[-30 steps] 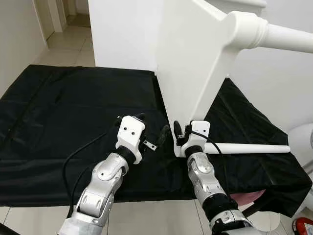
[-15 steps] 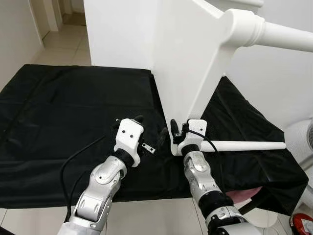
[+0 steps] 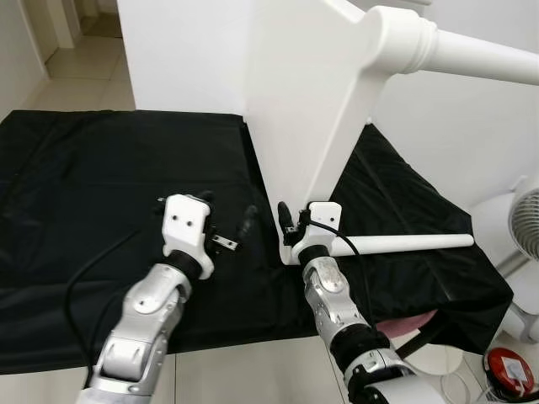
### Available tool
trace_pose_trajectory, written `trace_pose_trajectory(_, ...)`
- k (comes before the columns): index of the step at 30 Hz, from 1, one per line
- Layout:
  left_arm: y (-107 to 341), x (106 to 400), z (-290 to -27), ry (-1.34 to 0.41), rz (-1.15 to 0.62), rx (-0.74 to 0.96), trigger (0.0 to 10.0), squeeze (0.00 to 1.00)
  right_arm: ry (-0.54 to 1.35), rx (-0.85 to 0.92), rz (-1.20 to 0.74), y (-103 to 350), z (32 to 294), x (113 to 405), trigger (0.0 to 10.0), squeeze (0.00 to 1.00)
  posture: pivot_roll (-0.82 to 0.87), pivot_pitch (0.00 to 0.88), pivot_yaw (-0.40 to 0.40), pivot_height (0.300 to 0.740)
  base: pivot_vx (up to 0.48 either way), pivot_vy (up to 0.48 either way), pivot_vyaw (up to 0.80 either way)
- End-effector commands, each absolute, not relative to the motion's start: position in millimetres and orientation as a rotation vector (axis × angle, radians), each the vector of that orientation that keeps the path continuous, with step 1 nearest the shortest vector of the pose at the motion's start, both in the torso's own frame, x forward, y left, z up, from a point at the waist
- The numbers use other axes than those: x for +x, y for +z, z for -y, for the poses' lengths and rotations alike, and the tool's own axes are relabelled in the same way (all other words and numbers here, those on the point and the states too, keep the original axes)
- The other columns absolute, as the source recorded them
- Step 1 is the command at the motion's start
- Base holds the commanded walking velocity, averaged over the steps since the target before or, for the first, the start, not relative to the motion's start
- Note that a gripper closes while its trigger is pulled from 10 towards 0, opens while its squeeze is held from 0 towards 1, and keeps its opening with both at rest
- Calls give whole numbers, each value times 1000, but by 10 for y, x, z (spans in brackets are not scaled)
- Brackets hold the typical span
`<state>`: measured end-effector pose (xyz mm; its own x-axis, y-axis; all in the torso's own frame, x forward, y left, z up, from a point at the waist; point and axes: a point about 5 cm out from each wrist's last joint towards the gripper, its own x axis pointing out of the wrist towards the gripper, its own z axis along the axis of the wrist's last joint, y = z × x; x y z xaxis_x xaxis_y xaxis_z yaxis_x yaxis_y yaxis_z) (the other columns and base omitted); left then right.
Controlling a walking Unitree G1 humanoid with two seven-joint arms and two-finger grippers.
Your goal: Building children table
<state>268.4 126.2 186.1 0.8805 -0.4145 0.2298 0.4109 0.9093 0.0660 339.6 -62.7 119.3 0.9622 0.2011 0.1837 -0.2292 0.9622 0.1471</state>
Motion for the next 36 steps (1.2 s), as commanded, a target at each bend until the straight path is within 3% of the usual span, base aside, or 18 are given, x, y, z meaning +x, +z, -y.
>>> trace_pose_trajectory(1,1873,2679,-1251,-419,241,4,10000,0,441,173,255,1453,127,3350,10000,0,71,0,-105,740,0,0,0)
trace_pose_trajectory(7,2040,2700,-1506,-272,305,-25,10000,0,523,212,283,1577,-119,3302,10000,0,87,0,-118,740,0,0,0)
trace_pose_trajectory(18,2117,2714,-1594,-216,328,-50,10000,0,600,227,270,1604,-408,3209,10000,0,97,0,-118,740,0,0,0)
trace_pose_trajectory(36,2103,2725,-1544,-239,309,-70,10000,0,569,233,302,1713,-496,3220,10000,0,84,0,-104,740,0,0,0)
